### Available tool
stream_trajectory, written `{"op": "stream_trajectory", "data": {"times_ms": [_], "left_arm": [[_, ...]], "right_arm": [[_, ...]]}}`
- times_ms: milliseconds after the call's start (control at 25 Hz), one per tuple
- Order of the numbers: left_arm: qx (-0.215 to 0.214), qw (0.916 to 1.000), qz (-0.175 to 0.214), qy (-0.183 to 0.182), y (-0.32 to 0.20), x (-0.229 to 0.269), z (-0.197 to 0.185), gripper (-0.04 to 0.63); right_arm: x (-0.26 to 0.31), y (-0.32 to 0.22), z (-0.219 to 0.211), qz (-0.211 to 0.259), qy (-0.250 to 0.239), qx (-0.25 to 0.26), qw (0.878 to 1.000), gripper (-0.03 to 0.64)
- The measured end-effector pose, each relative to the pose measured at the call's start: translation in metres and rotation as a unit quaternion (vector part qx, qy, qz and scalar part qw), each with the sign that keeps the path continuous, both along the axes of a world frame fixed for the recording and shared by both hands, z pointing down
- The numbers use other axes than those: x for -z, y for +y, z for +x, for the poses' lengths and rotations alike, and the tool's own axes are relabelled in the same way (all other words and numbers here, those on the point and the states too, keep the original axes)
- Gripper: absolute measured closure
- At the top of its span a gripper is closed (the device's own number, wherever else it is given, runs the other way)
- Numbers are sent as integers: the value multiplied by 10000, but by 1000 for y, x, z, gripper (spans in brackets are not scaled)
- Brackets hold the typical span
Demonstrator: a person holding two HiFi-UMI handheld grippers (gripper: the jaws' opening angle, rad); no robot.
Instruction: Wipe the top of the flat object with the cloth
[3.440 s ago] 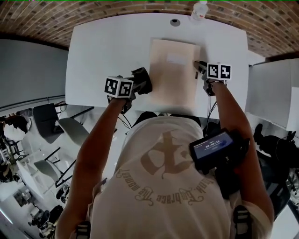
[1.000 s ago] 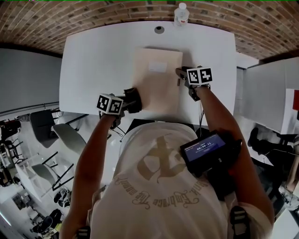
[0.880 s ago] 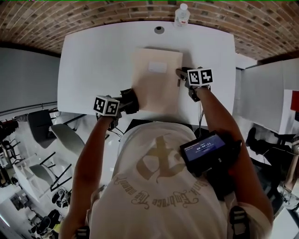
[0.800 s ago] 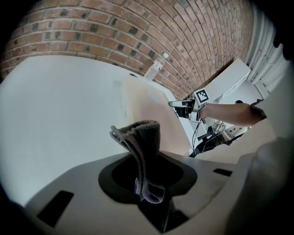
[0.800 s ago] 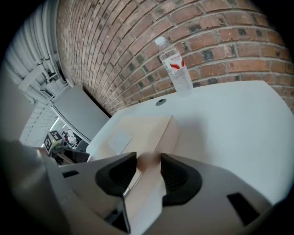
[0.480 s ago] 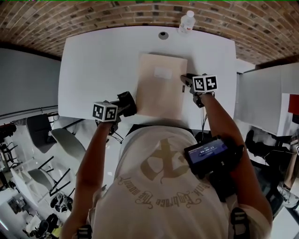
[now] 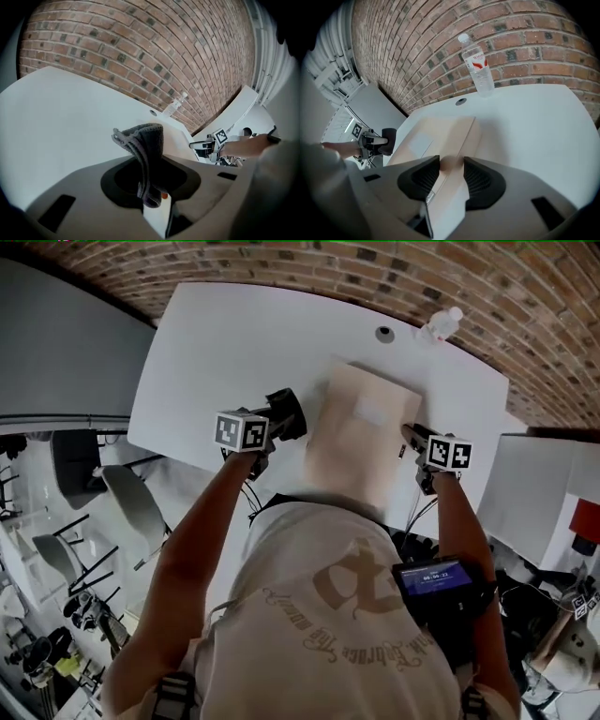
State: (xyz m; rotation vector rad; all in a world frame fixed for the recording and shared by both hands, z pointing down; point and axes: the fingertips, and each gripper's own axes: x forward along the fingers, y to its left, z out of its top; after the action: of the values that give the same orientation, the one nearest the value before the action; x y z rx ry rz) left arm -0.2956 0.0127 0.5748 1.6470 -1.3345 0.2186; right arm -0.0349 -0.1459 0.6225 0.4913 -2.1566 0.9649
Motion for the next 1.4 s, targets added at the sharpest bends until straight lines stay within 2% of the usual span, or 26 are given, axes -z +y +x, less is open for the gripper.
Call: {"op": "stream_trajectory", "data": {"times_ms": [280,520,640,800,960,1080,1200,1400], "left_arm": [[55,9998,146,-155,-55,-5,-29,488],[-142,9991,271,-280,-116,-12,-30,488],[-416,9963,393,-641,-145,-13,-31,488],[-861,9866,429,-1314,-170,-20,-33,488],[-1094,9815,398,-1520,-182,-26,-29,488],[-1337,9783,348,-1547,-181,-32,-17,488],[-1616,9766,373,-1369,-173,-33,-2,489],[-1786,9754,405,-1229,-158,-29,11,490]], "right_arm": [[3,1,-3,-35,27,-8,10000,442],[4,1,-2,-124,85,-76,9999,443],[5,0,-4,-150,94,-128,9998,443],[3,-1,-5,-159,104,-197,9996,443],[5,-3,-6,-40,124,-229,9997,446],[5,-3,-4,-54,158,-265,9995,448],[5,-3,-5,-29,189,-255,9995,448],[3,0,-3,-120,132,-334,9993,449]]}}
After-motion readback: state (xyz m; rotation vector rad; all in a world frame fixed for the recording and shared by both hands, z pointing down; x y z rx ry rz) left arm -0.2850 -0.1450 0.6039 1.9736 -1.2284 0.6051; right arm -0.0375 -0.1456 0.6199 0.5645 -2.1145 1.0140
